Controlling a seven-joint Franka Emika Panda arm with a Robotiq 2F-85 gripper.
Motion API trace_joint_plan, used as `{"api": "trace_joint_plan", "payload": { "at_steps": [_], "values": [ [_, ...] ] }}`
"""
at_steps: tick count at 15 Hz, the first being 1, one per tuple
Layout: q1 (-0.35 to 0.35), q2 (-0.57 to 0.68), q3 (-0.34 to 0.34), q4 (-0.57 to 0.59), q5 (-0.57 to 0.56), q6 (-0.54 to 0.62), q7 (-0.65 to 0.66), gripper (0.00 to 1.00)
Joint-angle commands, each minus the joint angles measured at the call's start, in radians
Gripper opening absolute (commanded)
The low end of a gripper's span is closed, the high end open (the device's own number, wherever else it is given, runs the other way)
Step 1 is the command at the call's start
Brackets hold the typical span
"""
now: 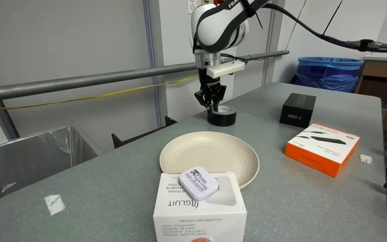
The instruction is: Pick up the the seal tape and put on the plate
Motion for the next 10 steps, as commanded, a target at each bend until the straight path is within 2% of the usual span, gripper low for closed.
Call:
{"api": "trace_joint_plan", "payload": {
  "at_steps": [1, 4, 10],
  "values": [
    [-0.011, 0.045, 0.019, 0.107, 0.034, -0.098, -0.008, 0.04],
    [0.002, -0.011, 0.03, 0.063, 0.033, -0.098, -0.017, 0.06],
    [0.067, -0.249, 0.057, -0.167, -0.024, 0.004, -0.089, 0.06]
  ]
}}
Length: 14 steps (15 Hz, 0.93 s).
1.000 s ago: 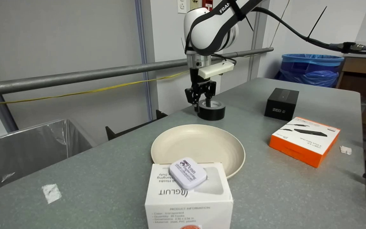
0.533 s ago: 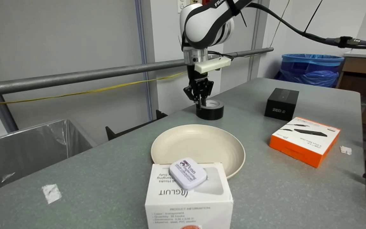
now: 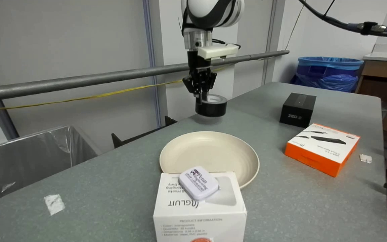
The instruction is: Pick up the the seal tape and put on the plate
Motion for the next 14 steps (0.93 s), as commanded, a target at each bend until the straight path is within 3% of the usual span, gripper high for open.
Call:
{"api": "trace_joint_plan", "payload": {
  "at_steps": [1, 5, 14],
  "values": [
    [0.051, -0.199, 0.013, -0.208, -0.046, 0.065, -0.064, 0.06],
    [0.134, -0.255, 0.035, -0.317, -0.13, 0.097, -0.084, 0.06],
    [0.292, -0.182, 0.061, -0.426, -0.312, 0.135, -0.076, 0.06]
  ]
}}
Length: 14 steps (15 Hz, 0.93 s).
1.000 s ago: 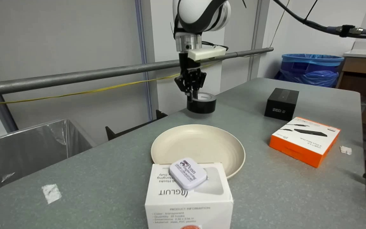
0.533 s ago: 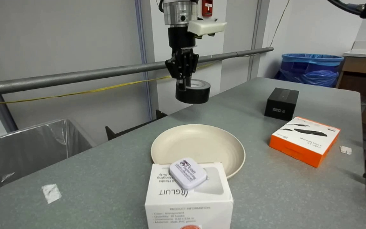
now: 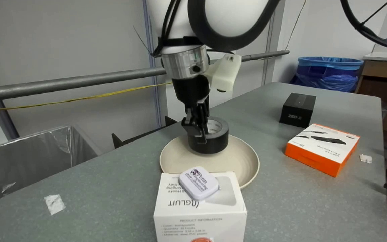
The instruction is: Pick up the the seal tape and put on the plate
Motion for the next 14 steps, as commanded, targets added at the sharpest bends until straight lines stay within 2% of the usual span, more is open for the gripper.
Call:
{"api": "trace_joint_plan", "payload": {
  "at_steps": [1, 9, 10, 11, 14],
  "values": [
    [0.031, 0.002, 0.007, -0.029, -0.061, 0.005, -0.011, 0.06],
    [0.024, 0.006, 0.045, -0.038, -0.059, -0.015, -0.127, 0.06],
    [0.024, 0.003, 0.044, -0.04, -0.06, -0.016, -0.135, 0.5],
    [0.023, -0.001, 0.043, -0.046, -0.061, -0.012, -0.141, 0.51],
    [0.019, -0.01, 0.045, -0.057, -0.059, -0.006, -0.156, 0.72]
  ]
}}
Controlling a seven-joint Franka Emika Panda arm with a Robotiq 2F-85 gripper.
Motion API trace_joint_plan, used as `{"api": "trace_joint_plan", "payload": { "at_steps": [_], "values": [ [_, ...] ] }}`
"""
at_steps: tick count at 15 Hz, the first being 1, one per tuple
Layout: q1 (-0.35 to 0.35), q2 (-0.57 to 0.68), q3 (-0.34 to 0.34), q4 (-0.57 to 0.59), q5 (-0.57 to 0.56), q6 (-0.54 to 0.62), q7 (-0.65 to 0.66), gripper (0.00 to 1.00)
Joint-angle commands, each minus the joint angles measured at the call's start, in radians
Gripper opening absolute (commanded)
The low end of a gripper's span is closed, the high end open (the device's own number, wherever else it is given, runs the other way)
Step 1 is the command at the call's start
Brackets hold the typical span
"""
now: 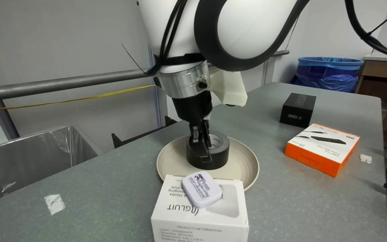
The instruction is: Pick up the the seal tape and put on the plate
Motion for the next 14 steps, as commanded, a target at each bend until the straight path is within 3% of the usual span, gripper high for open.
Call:
{"api": "trace_joint_plan", "payload": {
  "at_steps": [1, 4, 14],
  "values": [
    [-0.02, -0.03, 0.02, -0.028, -0.013, -0.006, -0.027, 0.81],
    [-0.019, -0.034, 0.021, -0.03, -0.011, -0.007, -0.025, 0.99],
    [-0.017, -0.007, 0.018, -0.001, -0.011, -0.037, -0.012, 1.0]
  ]
}}
